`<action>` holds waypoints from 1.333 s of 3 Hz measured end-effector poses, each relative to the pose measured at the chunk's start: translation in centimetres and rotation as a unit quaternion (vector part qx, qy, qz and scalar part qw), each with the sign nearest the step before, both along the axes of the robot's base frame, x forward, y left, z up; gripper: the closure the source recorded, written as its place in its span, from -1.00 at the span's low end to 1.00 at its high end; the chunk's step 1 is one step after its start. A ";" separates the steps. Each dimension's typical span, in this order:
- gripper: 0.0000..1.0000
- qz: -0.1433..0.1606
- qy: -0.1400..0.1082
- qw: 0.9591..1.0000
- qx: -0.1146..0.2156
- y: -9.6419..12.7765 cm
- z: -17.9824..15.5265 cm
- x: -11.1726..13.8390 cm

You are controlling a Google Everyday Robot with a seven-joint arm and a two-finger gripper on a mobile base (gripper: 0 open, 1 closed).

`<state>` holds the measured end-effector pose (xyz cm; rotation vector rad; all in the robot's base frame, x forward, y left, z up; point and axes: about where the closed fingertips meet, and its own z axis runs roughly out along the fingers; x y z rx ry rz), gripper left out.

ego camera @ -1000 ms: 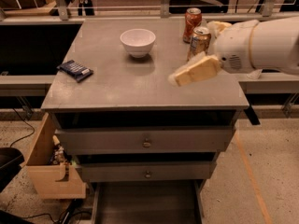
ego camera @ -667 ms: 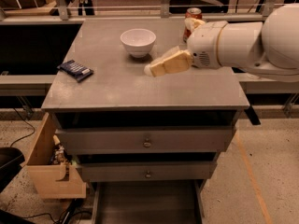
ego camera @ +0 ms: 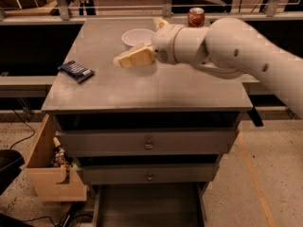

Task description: Place rxbar blueberry into bottom drawer

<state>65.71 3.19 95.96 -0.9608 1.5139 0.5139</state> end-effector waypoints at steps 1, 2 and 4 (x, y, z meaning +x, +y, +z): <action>-1.00 0.040 0.016 0.999 0.003 4.8 -1.9 2.6; -1.00 0.085 0.031 0.996 0.002 9.1 -3.2 3.6; -1.00 0.125 0.040 0.991 0.006 13.1 -3.6 3.3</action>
Offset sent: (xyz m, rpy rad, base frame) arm 0.0489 0.1384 -0.0474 0.0035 0.1018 0.2790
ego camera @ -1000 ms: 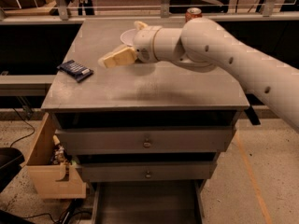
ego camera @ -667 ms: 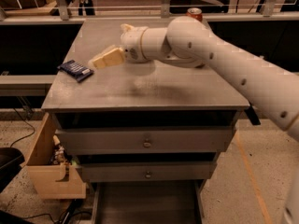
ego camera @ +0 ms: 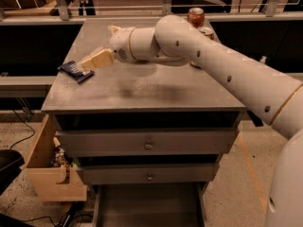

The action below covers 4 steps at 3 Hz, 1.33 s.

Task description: Place rxbar blueberry into bottom drawer

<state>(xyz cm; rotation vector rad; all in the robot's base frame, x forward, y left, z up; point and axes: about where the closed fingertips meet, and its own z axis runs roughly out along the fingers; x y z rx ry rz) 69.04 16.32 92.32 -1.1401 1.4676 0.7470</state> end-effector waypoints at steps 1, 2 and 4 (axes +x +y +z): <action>-1.00 -0.006 0.017 1.000 -0.023 2.3 -2.4 -0.5; -1.00 -0.018 0.032 0.999 -0.034 4.2 -4.9 -0.9; -1.00 -0.029 0.041 0.998 -0.038 6.8 -7.1 -0.1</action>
Offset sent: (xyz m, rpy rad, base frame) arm -0.0098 0.0615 -0.0787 -0.0845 0.0984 -0.0784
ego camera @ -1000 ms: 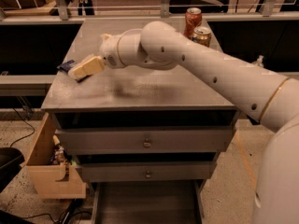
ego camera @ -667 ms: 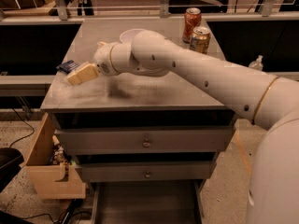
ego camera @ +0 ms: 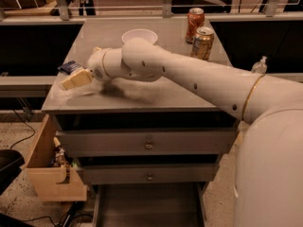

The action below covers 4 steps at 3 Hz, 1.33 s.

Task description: Place rxbar blueberry into bottom drawer

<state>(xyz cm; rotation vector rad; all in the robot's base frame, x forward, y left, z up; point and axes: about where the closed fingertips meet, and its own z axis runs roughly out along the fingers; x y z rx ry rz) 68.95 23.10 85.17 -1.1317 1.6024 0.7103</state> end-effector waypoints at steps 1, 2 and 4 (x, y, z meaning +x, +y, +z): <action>-1.00 -0.008 0.003 1.000 0.000 0.5 -0.4 0.4; -1.00 -0.029 0.013 0.999 0.006 0.4 -0.7 0.7; -1.00 -0.074 0.022 0.997 0.015 0.0 -1.0 1.5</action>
Offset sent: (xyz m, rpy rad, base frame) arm 0.0134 -0.0034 -0.0108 0.0292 0.0486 -0.1223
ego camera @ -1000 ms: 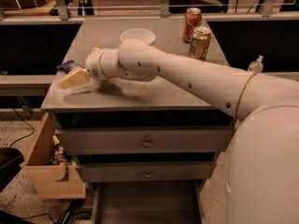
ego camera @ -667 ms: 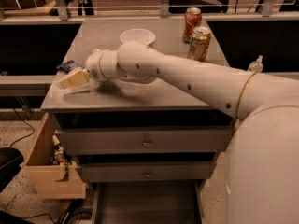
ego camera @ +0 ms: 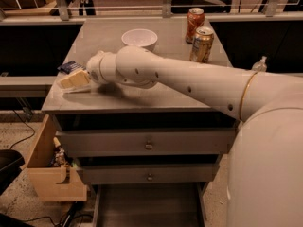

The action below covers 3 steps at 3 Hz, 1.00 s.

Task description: Place rxbar blueberry into bottom drawer

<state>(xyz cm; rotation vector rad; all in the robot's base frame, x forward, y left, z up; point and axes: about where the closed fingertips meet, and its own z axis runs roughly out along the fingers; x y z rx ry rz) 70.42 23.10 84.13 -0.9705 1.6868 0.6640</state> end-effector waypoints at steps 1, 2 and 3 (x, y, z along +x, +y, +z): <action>-1.00 -0.015 0.007 1.000 -0.008 -0.1 -0.8 0.3; -1.00 -0.024 0.014 1.000 -0.013 -0.2 -1.7 0.4; -0.65 -0.022 0.021 0.999 -0.023 0.0 -2.8 0.4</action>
Offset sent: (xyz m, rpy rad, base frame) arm 0.0083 -0.0086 -0.0276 -0.0406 0.0484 -0.0751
